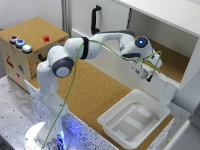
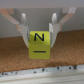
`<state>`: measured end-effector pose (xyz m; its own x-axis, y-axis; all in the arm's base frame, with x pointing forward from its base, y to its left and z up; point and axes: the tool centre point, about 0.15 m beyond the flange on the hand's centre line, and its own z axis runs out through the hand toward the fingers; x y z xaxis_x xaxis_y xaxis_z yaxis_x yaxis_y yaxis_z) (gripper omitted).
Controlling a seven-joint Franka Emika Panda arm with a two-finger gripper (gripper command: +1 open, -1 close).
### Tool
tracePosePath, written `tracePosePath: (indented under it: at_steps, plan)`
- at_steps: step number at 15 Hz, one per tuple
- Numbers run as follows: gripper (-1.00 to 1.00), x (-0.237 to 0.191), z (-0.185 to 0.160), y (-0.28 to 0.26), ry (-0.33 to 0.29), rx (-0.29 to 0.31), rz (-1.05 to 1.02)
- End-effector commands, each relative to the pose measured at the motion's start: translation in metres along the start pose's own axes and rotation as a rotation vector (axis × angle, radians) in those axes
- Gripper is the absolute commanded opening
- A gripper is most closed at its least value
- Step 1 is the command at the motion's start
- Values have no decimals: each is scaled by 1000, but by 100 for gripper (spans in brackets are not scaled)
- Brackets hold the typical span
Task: Place the grasped yellow block inside the right cabinet
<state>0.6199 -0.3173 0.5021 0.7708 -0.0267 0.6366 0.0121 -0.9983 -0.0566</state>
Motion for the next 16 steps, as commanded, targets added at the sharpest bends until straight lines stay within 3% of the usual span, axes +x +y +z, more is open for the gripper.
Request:
tracePosePath:
  at_steps: [1,4,8,9,13,16]
  plan:
    - [-100,24,46,12,3,42,-87]
    - [-100,25,63,12,20,-5,-42]
    - [-100,34,72,7,108,-95,7]
    - [100,36,71,8,102,-94,24]
    - [100,37,39,11,147,-108,39]
    - [100,30,3,11,144,-84,72]
